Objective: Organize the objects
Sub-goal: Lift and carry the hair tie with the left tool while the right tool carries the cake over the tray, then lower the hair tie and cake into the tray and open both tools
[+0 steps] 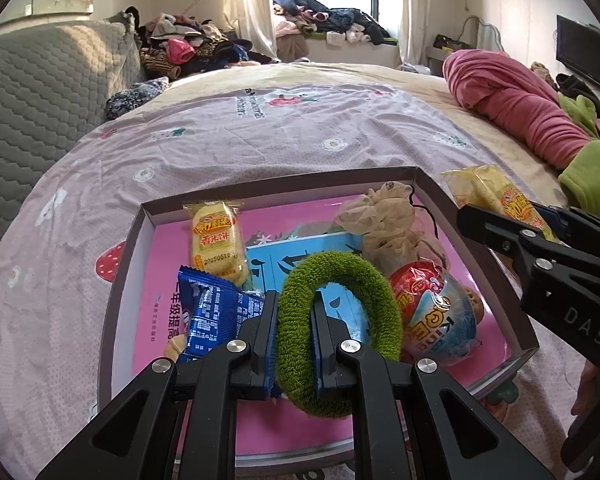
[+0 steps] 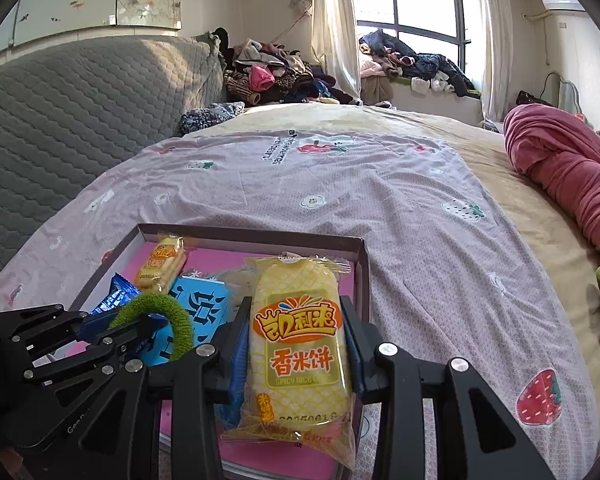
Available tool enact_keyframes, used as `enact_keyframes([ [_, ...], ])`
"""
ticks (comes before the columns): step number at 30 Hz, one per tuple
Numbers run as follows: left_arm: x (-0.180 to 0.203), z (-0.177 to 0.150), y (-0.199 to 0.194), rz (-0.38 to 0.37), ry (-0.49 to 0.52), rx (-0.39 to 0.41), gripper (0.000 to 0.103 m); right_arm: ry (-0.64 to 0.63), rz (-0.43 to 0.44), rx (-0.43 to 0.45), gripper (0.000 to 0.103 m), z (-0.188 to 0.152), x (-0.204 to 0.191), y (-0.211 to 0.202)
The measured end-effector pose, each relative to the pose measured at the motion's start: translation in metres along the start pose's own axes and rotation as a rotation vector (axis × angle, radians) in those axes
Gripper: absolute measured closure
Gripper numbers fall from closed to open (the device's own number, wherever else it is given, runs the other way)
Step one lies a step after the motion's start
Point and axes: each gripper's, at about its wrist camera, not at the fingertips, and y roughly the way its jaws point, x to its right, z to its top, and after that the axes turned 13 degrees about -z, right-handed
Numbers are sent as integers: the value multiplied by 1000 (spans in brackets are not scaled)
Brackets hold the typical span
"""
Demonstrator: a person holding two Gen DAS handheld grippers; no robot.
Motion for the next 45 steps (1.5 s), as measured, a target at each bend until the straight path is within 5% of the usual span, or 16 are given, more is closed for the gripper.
enact_keyframes([
  [30, -4, -10, 28, 20, -1, -70, 86, -22, -28, -116, 63, -15, 0, 51],
  [35, -4, -11, 28, 23, 1, -74, 80, -19, -24, -123, 62, -15, 1, 53],
  [40, -5, -12, 27, 20, -2, -73, 48, -8, -33, -122, 51, -15, 4, 53],
  [45, -7, -9, 21, 13, -14, -56, 41, -16, -30, -121, 44, -14, 0, 52],
])
